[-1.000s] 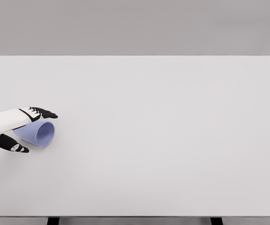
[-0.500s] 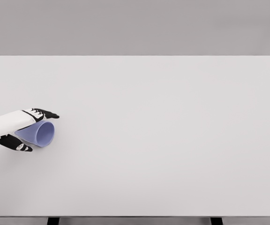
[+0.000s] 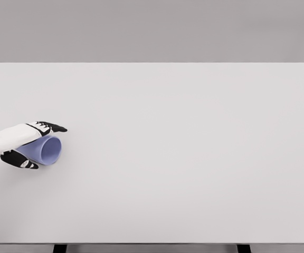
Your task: Flip the cup with left arm and place it on the table
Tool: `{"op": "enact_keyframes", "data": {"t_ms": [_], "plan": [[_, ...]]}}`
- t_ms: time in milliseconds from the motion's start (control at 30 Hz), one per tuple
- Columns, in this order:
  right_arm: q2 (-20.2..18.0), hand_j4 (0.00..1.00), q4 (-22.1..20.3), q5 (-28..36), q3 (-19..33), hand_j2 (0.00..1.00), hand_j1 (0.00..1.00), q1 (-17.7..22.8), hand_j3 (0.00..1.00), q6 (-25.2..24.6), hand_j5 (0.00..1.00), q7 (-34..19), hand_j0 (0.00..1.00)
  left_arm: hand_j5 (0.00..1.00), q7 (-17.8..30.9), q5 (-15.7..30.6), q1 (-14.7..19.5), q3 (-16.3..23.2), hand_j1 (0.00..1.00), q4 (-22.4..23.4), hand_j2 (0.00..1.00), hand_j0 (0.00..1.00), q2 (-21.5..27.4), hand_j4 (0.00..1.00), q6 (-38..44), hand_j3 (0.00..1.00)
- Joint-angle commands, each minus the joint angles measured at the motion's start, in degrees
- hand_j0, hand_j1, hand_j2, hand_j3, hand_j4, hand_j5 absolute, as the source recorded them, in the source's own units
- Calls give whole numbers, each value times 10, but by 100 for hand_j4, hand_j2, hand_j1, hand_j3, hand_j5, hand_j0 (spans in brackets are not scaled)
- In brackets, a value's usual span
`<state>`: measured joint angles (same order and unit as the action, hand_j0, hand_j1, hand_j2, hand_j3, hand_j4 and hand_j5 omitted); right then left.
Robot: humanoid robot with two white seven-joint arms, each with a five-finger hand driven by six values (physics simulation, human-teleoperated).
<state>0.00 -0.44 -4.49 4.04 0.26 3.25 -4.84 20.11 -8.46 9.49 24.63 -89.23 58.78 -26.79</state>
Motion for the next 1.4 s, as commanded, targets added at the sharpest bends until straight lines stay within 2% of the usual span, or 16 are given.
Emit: {"op": "enact_keyframes", "data": {"t_ms": [0,400,767,1000,1100,1167,1233,1367], "plan": [[0,100,0,0,0,100,100,0,100,0,100,0,100,100,0,3,0,0,100,2,100,100,-2,100,1,100],[0,100,0,0,0,100,100,-1,100,0,100,0,100,98,0,3,0,4,98,7,98,98,-11,98,5,98],[0,100,0,0,0,100,100,0,100,0,100,0,100,58,0,5,0,14,58,13,58,58,-13,58,3,58],[0,100,0,0,0,100,100,0,100,0,100,0,100,56,1,12,3,14,56,18,56,56,-13,56,-2,56],[0,100,0,0,0,100,100,0,100,0,100,0,100,56,0,104,4,14,56,18,56,56,-11,56,-5,56],[0,100,0,0,0,100,100,0,100,0,100,0,100,56,0,116,10,14,56,16,56,56,-10,56,-7,56],[0,100,0,0,0,100,100,0,100,1,100,0,100,56,1,174,10,14,56,16,56,56,-6,56,-15,56],[0,100,0,0,0,100,100,0,100,0,100,0,100,56,5,229,12,13,56,20,56,56,5,56,-22,56]]}}
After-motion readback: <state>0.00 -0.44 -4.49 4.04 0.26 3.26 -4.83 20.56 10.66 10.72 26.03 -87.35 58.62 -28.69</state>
